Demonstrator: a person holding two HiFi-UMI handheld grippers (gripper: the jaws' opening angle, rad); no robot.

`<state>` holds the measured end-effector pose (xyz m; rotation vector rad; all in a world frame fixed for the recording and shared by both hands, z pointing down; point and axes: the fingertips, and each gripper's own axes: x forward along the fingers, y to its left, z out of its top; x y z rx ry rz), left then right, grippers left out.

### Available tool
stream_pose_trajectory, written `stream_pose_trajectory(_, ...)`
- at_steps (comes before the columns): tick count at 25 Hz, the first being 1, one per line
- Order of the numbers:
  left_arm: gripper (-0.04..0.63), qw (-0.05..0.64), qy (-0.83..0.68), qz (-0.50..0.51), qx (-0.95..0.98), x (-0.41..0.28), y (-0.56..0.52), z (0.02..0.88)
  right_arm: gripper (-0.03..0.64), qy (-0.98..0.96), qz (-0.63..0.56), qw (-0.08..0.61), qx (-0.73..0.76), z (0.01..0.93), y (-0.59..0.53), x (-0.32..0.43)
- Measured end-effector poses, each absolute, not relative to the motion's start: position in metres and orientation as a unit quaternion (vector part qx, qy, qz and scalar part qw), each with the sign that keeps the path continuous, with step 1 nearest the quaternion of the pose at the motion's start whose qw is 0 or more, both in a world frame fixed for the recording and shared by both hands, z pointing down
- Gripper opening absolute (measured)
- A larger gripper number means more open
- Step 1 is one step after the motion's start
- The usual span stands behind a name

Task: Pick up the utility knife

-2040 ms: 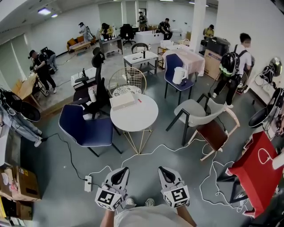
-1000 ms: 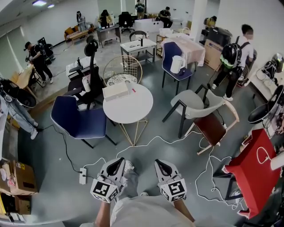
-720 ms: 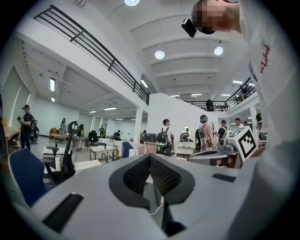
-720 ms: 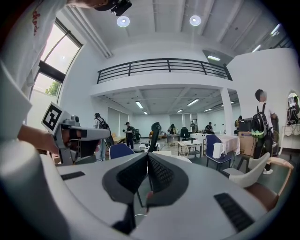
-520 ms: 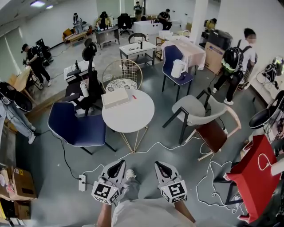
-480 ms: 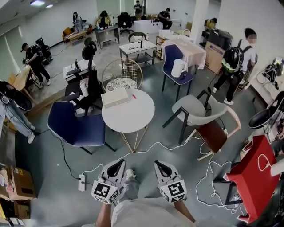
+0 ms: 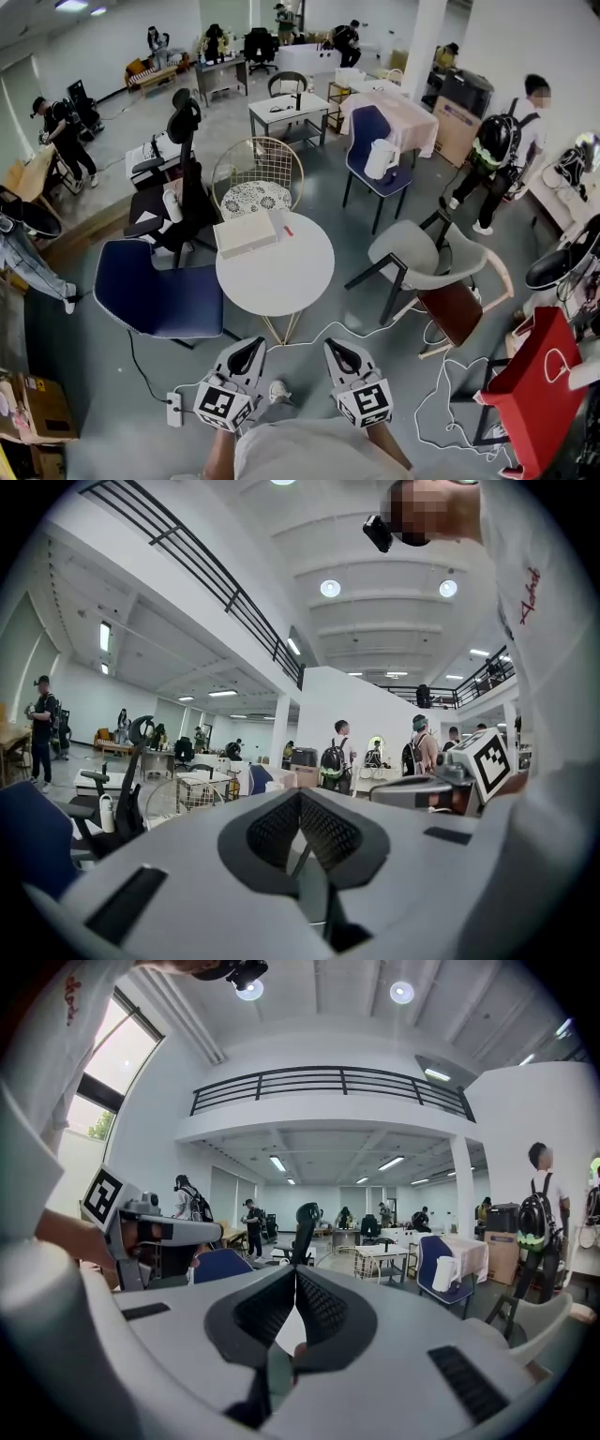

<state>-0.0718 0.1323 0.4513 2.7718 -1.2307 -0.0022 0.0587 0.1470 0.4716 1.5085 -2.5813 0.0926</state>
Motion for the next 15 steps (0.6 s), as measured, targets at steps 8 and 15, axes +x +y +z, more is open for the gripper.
stream_pose_trajectory(8, 0.012, 0.058, -0.395, -0.005, 0.917, -0.095, 0.047, 0.450, 0.017, -0.862, 0.028, 0.081, 0.500, 0.464, 0.057, 0.027)
stream_pose_trajectory(15, 0.012, 0.062, -0.389, -0.005, 0.919, -0.117, 0.000, 0.456, 0.017, -0.861, 0.030, 0.084, 0.501, 0.468, 0.012, 0.000)
